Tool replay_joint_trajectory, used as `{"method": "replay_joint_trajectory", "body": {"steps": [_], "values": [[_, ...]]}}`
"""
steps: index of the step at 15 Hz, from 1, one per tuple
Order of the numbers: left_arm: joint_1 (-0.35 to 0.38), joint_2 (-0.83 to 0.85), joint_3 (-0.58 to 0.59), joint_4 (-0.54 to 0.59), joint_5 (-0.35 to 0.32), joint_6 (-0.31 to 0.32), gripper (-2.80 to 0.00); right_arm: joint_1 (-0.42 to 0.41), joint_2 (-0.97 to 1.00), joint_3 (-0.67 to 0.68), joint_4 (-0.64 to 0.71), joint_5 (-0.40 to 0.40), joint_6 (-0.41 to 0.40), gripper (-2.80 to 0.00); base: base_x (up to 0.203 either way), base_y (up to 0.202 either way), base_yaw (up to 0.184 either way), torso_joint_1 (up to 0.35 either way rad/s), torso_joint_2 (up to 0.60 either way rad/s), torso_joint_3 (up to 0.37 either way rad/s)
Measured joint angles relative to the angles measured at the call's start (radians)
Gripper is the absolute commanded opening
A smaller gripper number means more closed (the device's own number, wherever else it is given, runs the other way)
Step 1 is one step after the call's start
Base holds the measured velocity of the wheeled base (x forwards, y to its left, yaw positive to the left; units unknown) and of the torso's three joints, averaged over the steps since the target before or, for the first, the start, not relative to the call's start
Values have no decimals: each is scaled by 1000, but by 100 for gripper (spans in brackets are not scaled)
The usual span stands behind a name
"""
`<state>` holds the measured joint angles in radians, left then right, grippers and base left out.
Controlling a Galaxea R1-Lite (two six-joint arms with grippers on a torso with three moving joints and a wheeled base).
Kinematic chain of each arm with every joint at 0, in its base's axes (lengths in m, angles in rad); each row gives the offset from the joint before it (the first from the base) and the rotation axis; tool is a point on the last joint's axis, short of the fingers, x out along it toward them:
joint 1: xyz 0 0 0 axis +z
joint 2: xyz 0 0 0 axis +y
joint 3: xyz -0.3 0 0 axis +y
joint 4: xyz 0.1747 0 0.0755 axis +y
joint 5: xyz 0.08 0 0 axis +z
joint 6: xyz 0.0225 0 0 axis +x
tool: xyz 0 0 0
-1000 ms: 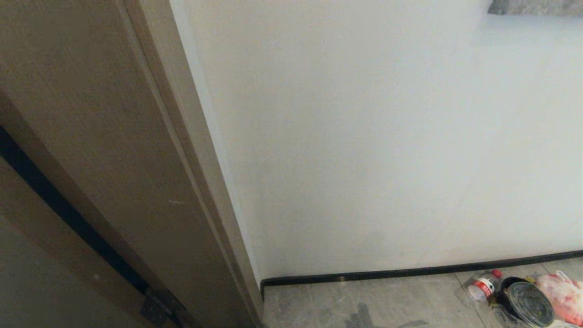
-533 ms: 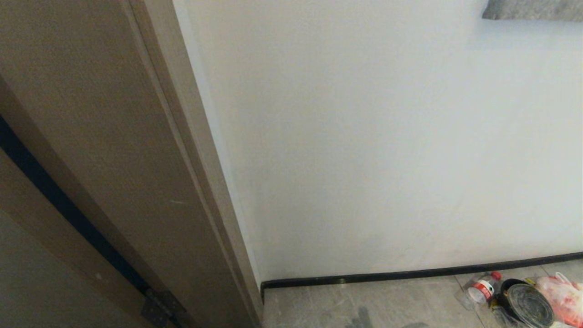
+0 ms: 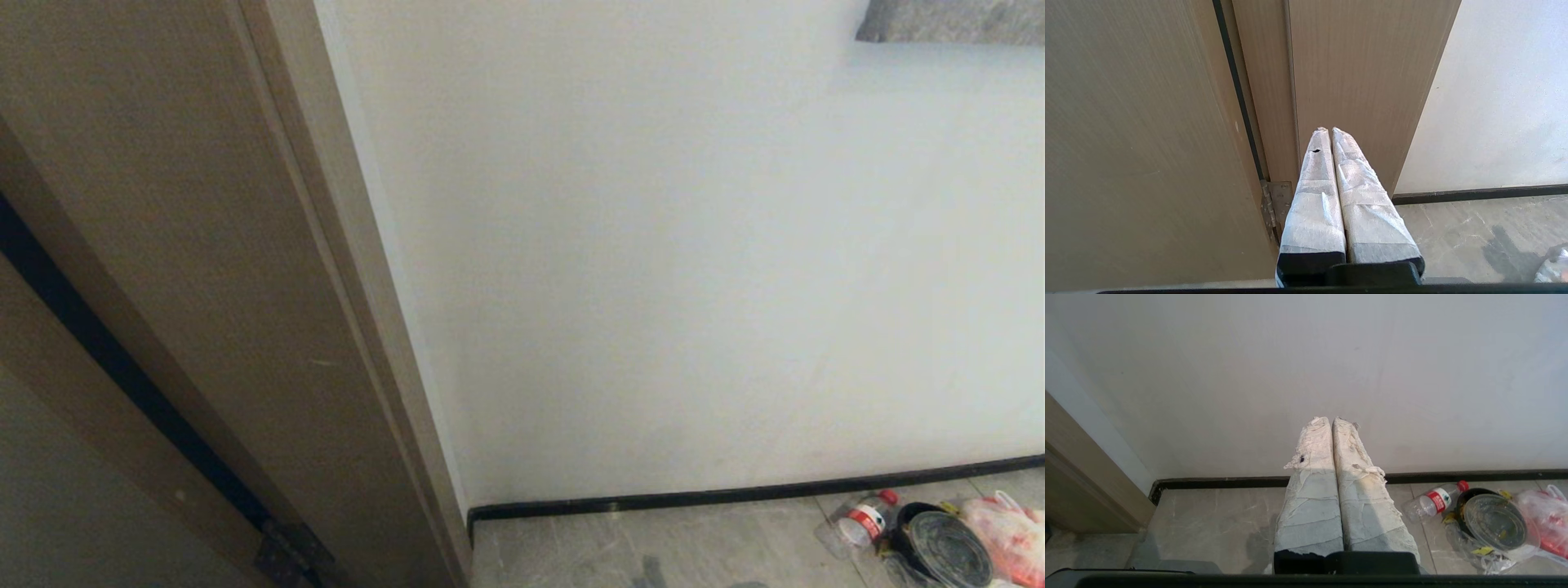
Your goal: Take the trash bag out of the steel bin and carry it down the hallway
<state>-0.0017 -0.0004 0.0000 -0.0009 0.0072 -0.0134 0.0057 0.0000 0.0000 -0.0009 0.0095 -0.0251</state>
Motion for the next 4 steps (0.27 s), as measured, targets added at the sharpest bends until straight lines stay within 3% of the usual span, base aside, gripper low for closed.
{"method": "replay_joint_trajectory", "body": {"steps": [4], "values": [[0,0,0,-1,0,0,-280,0,0,0,1,0,-2,-280,0,0,0,0,0,0]]}}
